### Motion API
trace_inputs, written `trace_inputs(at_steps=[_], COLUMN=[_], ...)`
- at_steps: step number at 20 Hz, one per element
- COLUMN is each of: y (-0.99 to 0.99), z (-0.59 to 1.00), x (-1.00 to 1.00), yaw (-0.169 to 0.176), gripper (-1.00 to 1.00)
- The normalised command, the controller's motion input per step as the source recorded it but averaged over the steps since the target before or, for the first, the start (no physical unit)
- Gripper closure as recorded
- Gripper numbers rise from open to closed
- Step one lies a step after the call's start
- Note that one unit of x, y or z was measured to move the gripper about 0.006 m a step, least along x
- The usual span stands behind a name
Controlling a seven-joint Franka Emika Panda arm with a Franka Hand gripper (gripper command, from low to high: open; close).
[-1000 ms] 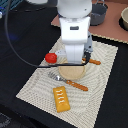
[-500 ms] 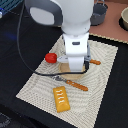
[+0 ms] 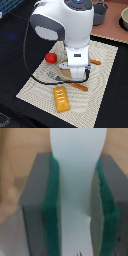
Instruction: Interact with the objects in diverse but meaningful ways.
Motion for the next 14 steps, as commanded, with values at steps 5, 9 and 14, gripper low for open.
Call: trace_inputs(at_steps=[5, 9, 14], y=[0.40, 0.38, 0.16], z=[0.95, 0.99, 0.48], x=[0.00, -0.14, -0.54], yaw=[0.000, 0.009, -0.003], gripper=[-1.00, -1.00, -1.00])
